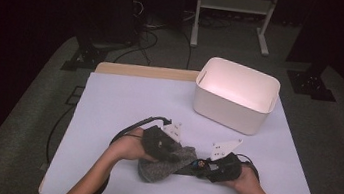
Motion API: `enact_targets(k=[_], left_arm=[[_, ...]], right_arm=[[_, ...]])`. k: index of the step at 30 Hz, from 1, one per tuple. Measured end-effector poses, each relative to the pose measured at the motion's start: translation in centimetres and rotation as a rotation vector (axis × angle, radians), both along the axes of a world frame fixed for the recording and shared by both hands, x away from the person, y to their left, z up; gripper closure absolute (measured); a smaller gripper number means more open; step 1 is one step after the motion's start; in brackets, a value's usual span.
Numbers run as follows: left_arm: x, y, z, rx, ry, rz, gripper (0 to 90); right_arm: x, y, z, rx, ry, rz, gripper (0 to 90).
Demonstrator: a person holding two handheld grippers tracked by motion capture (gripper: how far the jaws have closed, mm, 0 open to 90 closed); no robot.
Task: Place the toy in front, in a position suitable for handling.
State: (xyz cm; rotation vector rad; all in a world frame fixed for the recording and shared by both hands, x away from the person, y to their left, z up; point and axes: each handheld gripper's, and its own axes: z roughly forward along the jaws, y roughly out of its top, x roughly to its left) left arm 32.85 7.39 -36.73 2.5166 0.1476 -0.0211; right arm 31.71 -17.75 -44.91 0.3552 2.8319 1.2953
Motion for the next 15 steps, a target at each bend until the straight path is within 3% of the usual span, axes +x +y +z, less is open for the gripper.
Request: enact_targets(k=[6,9,10,12,15], left_arm=[[-0.4,2.8,-0.2,0.026,-0.032,0.061,77.1],[-0.3,3.7,-1.2,-0.027,0.008,0.075,76.7],[-0.3,3.7,-1.2,-0.027,0.008,0.075,76.7],[-0.3,3.6,-1.4,-0.047,0.019,0.076,76.7],[0.0,3.7,-1.6,-0.079,0.037,0.085,76.8]], right_arm=[[-0.1,0.0,0.0,-0.004,-0.002,-0.004,62.8],[0.0,0.2,0.1,-0.029,-0.005,0.0,61.8],[0.0,0.2,0.1,-0.029,-0.005,0.0,61.8],[0.2,0.7,0.5,-0.053,-0.017,-0.008,51.6],[0.5,1.3,0.9,-0.052,-0.016,-0.004,49.9]])
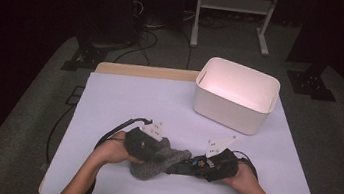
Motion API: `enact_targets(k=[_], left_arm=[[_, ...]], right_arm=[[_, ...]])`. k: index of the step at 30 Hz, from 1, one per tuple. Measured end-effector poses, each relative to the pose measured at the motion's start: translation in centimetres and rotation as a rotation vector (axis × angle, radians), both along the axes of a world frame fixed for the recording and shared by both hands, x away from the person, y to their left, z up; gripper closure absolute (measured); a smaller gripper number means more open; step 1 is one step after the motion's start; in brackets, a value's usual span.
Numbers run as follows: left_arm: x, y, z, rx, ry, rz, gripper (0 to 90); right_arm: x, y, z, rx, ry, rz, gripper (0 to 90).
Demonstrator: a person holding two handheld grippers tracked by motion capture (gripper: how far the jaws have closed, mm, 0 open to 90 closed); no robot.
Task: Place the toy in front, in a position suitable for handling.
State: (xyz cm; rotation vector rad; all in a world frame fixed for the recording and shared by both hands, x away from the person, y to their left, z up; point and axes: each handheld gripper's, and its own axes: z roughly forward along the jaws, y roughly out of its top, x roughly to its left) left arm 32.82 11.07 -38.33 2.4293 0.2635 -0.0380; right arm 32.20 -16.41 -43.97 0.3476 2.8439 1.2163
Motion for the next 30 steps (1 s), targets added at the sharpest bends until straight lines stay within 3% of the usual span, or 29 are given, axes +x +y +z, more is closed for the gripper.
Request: enact_targets(k=[7,12,16,24,30], left_arm=[[0.2,0.0,-0.6,-0.087,0.041,0.006,76.9],[0.1,0.0,-1.0,-0.125,0.062,-0.005,76.9],[0.0,0.3,-1.2,-0.13,0.064,-0.006,76.8],[-0.2,1.5,-1.5,-0.112,0.05,0.026,75.2],[0.0,1.6,-2.3,-0.144,0.073,0.037,76.2]], right_arm=[[0.3,1.7,0.4,-0.052,0.002,0.045,53.3],[0.4,1.7,0.5,-0.07,0.021,0.053,53.5],[0.4,1.7,0.7,-0.086,0.039,0.058,50.6],[0.4,3.8,1.8,-0.15,0.01,0.098,47.3],[0.6,5.1,1.8,-0.193,0.007,0.111,49.9]])
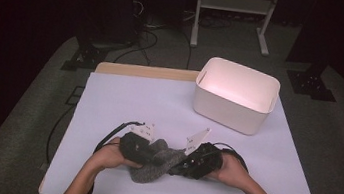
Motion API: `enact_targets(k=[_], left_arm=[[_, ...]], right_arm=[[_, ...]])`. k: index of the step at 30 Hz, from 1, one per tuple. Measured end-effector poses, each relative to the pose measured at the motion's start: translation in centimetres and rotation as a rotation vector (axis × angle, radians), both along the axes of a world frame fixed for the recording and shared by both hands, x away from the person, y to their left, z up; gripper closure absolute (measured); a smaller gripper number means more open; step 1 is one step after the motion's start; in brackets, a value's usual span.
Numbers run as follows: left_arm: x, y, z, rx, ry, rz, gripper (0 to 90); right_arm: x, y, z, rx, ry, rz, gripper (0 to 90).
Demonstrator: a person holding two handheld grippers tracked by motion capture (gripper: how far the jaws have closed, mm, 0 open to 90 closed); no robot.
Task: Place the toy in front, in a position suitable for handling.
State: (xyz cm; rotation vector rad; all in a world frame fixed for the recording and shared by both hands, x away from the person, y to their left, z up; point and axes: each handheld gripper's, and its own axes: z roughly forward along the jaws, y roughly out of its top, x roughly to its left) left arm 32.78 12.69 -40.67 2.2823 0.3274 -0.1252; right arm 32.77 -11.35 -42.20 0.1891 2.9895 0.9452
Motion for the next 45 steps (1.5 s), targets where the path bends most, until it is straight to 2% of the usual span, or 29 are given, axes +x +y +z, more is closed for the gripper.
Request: enact_targets(k=[1,2,6,9,12,15,16,17,19,20,23,26,28,32,33,35,38,41,43,44,45], left_arm=[[0.1,0.0,-0.1,-0.01,0.008,0.004,76.4],[0.2,0.1,-0.2,-0.012,0.014,0.002,77.0],[0.1,0.4,-0.3,0.012,0.017,0.011,76.9],[0.2,0.4,-0.8,-0.001,0.029,0.014,76.9],[0.3,-0.1,-1.1,-0.026,0.043,0.006,77.7],[0.7,-0.4,-1.1,-0.035,0.052,0.006,78.7],[0.8,-0.5,-1.0,-0.033,0.056,0.003,78.7],[0.9,-0.5,-1.0,-0.037,0.054,0.002,79.0],[0.9,-0.6,-0.9,-0.05,0.058,-0.002,79.3],[0.9,-0.7,-0.8,-0.039,0.053,0.0,79.7],[1.0,-0.7,-0.6,-0.046,0.036,0.004,80.0],[1.2,-0.7,0.4,-0.079,0.029,0.006,80.4],[1.4,-0.7,1.7,-0.09,0.012,-0.002,80.3],[1.6,-0.9,4.9,-0.12,-0.036,-0.025,80.2],[1.6,-1.0,5.5,-0.115,-0.051,-0.035,80.1],[1.4,-1.3,6.2,-0.074,-0.078,-0.033,80.1],[1.6,-1.1,5.8,-0.016,-0.078,-0.013,80.1],[1.7,-0.7,4.4,0.008,-0.049,0.011,80.0],[1.6,-0.8,3.3,0.024,-0.029,0.003,79.7],[1.5,-0.9,3.1,0.021,-0.025,-0.004,79.5],[1.5,-1.1,3.1,0.0,-0.019,-0.012,79.5]], right_arm=[[0.0,0.0,-0.1,-0.007,-0.017,-0.002,51.2],[0.1,-0.1,-0.1,-0.006,-0.011,-0.004,51.5],[-0.2,-0.4,0.0,-0.007,-0.032,0.011,53.8],[-0.3,-0.6,0.1,-0.015,-0.035,0.009,54.1],[-0.2,-0.7,0.1,-0.015,-0.017,-0.005,53.4],[-0.1,-0.2,0.1,-0.046,-0.007,-0.02,49.9],[-0.1,0.1,0.1,-0.061,-0.018,-0.016,49.6],[-0.2,0.4,0.1,-0.072,-0.028,-0.012,49.6],[0.0,0.7,0.2,-0.074,-0.014,-0.015,50.2],[0.1,0.9,0.2,-0.076,-0.012,-0.013,51.6],[0.0,1.2,0.5,-0.07,-0.051,0.014,55.8],[0.1,0.6,0.8,-0.013,-0.039,-0.003,56.0],[0.2,0.3,1.2,0.037,-0.032,-0.023,56.0],[0.4,-0.3,2.1,0.189,-0.014,-0.034,55.9],[0.6,-0.5,2.3,0.221,-0.016,-0.03,55.9],[0.5,-0.8,2.6,0.259,-0.02,-0.031,55.9],[0.2,-1.5,2.3,0.259,-0.035,-0.031,56.0],[-0.1,-2.6,2.2,0.286,-0.033,-0.037,56.0],[-0.3,-3.4,2.2,0.306,-0.035,-0.046,55.9],[-0.3,-3.8,2.2,0.308,-0.042,-0.05,55.9],[-0.3,-3.9,2.2,0.31,-0.039,-0.055,55.9]])
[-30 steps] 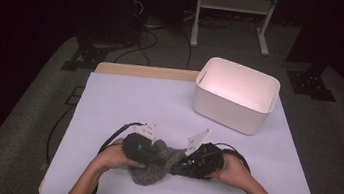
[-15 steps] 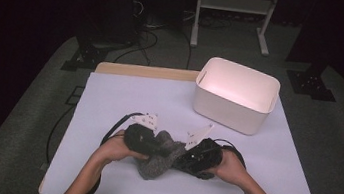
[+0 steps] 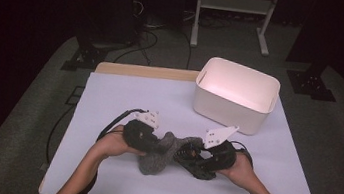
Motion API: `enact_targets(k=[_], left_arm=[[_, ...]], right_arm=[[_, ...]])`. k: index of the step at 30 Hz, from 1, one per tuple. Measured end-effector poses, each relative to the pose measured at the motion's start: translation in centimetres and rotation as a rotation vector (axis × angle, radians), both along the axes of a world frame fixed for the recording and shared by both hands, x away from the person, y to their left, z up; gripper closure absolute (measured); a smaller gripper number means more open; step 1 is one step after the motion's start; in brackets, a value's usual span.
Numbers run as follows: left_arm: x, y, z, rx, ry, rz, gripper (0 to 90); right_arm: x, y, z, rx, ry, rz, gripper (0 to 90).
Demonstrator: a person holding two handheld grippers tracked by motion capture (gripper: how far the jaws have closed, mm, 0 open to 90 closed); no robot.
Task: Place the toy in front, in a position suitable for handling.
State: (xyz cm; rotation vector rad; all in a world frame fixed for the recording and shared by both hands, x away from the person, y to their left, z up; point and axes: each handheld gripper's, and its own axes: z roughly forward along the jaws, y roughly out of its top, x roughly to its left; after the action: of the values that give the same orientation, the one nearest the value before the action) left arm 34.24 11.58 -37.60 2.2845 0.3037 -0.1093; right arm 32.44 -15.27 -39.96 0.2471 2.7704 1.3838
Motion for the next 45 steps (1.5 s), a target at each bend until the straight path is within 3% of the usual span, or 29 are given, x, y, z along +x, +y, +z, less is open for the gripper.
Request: enact_targets(k=[4,12,13,17,21,26,35,39,45], left_arm=[[-0.1,-0.8,1.2,-0.057,-0.005,-0.04,79.6],[-0.7,-2.0,5.1,-0.108,-0.061,-0.095,79.6],[-0.7,-2.2,5.3,-0.096,-0.067,-0.103,79.5],[-0.7,-2.1,5.3,-0.052,-0.088,-0.079,79.4],[-0.5,-1.4,4.1,-0.042,-0.068,-0.048,79.1],[-0.3,-0.9,3.4,-0.061,-0.047,-0.044,78.5],[-0.4,-0.3,5.0,-0.081,-0.067,-0.037,79.1],[-0.7,-0.4,6.1,-0.099,-0.082,-0.057,78.9],[-0.9,-0.6,6.1,-0.048,-0.112,-0.053,78.9]], right_arm=[[-0.2,-0.1,0.1,-0.001,-0.009,-0.007,55.9],[0.0,1.4,0.8,0.041,-0.018,0.015,56.0],[0.0,1.7,1.0,0.044,-0.021,0.022,56.0],[0.1,1.7,1.0,0.043,-0.017,0.021,55.9],[0.0,0.5,1.1,0.048,-0.012,0.003,55.8],[-0.4,0.1,1.3,0.033,-0.027,-0.004,55.9],[-0.3,1.8,1.6,0.037,-0.036,0.011,56.1],[0.0,3.1,1.7,0.042,-0.038,0.033,56.1],[0.1,3.7,1.5,0.043,-0.031,0.041,56.1]])
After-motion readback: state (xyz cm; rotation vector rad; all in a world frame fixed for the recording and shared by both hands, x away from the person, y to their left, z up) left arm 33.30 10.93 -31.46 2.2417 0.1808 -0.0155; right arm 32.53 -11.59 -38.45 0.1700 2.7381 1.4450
